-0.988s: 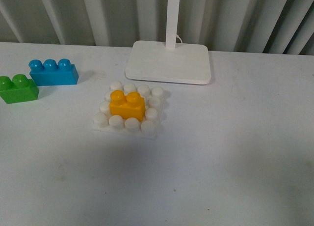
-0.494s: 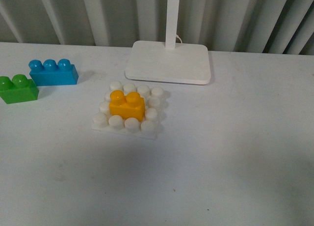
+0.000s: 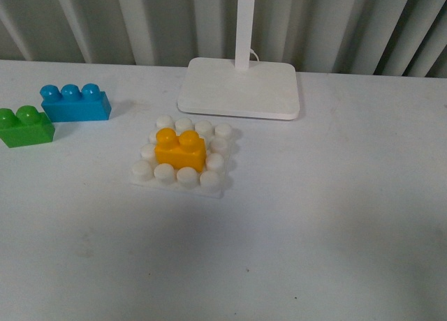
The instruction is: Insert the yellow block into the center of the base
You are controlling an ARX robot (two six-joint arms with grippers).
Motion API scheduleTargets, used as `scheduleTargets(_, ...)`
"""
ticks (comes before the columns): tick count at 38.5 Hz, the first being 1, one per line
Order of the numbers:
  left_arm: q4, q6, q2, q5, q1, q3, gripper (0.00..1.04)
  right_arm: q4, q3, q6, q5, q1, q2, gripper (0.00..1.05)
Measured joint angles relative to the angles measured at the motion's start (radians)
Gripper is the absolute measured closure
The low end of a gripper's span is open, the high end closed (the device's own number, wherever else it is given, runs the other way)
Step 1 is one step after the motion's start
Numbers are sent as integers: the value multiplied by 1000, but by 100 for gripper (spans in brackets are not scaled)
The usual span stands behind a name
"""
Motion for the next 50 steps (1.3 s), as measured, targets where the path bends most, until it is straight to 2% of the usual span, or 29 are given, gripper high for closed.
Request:
scheduleTargets(17, -16, 0, -41, 0, 0, 0, 101, 0, 0, 0, 0, 0, 0, 9)
scheduleTargets(24, -16, 0, -41, 0, 0, 0, 73, 0, 0, 0, 0, 0, 0, 9)
scheduleTargets(28, -16, 0, -41, 0, 0, 0, 50, 0, 0, 0, 0, 0, 0, 9)
scheduleTargets(31, -16, 0, -41, 0, 0, 0, 37, 0, 0, 0, 0, 0, 0, 9)
scheduleTargets(35, -16, 0, -41, 0, 0, 0, 14, 0, 0, 0, 0, 0, 0, 9)
scheduleTargets(37, -16, 0, -41, 0, 0, 0, 5, 0, 0, 0, 0, 0, 0, 9)
scheduleTargets(50, -16, 2, -41, 0, 0, 0, 6, 0, 0, 0, 0, 0, 0, 9)
